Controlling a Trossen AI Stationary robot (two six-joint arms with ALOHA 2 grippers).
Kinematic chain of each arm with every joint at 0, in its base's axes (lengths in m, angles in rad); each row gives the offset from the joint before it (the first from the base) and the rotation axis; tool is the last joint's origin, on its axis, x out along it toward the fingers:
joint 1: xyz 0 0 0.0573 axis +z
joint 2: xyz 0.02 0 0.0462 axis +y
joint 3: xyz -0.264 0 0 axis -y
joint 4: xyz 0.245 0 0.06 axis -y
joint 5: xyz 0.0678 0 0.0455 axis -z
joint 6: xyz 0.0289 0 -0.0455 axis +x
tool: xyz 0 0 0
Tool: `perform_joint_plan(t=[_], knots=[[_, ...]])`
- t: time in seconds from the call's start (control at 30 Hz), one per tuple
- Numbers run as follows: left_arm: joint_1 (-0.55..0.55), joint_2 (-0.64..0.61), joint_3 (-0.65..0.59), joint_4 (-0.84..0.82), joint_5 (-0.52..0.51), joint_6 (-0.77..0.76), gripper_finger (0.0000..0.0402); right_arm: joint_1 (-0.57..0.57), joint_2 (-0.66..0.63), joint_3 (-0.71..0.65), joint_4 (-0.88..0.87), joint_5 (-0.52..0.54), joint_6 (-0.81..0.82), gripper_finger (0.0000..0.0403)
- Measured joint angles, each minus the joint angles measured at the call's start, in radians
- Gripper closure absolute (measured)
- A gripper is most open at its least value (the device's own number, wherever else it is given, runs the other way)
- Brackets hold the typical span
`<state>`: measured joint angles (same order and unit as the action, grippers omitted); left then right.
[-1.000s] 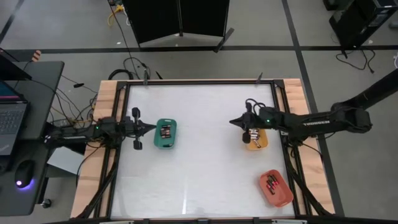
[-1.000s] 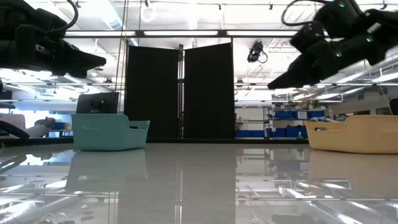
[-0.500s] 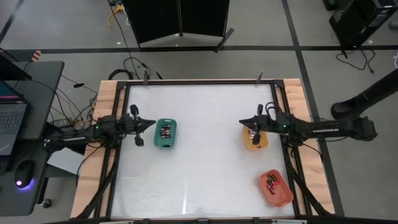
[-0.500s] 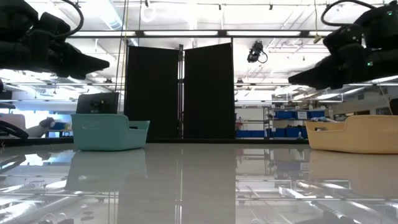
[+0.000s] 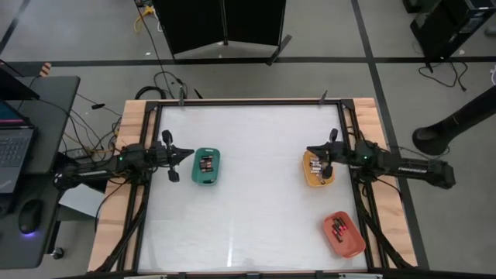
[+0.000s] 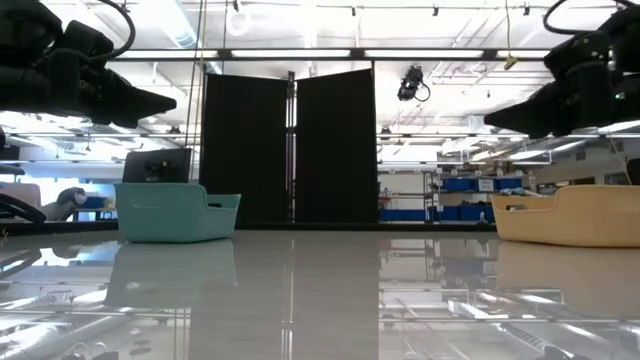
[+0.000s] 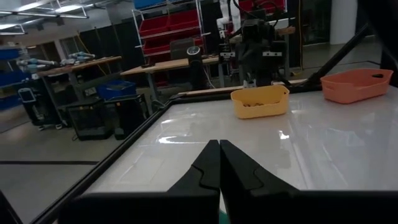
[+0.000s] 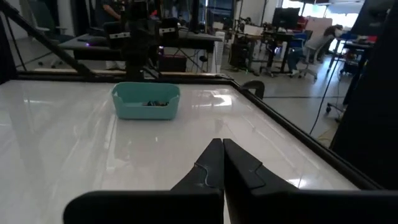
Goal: Sort batteries
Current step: Return to Home Position
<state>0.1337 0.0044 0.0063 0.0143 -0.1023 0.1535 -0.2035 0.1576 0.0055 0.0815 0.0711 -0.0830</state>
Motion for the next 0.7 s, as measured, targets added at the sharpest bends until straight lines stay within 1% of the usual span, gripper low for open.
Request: perform_joint_plan(t=[0.03, 0.1, 0.2, 0.27, 0.47, 0.7], knots=[[0.000, 0.000, 0.000, 0.000, 0.000, 0.000, 0.0396, 0.000, -0.043, 0.000, -0.042, 0.000, 0.000, 0.0398], [0.000, 0.000, 0.000, 0.000, -0.001, -0.001, 0.0395, -0.003, -0.106, 0.003, -0.060, -0.015, -0.007, 0.0398], [0.011, 0.000, 0.000, 0.000, -0.006, -0.001, 0.0389, -0.010, -0.146, 0.003, -0.062, -0.022, -0.043, 0.0398], [0.023, 0.000, 0.000, 0.002, -0.020, -0.006, 0.0384, -0.028, -0.139, 0.003, -0.062, -0.019, -0.044, 0.0398], [0.058, 0.000, 0.000, 0.004, -0.035, -0.008, 0.0380, -0.105, -0.047, 0.003, -0.061, -0.009, 0.013, 0.0397], [0.070, 0.002, 0.000, 0.003, -0.035, -0.008, 0.0379, -0.148, 0.012, 0.003, -0.061, -0.009, 0.030, 0.0377]])
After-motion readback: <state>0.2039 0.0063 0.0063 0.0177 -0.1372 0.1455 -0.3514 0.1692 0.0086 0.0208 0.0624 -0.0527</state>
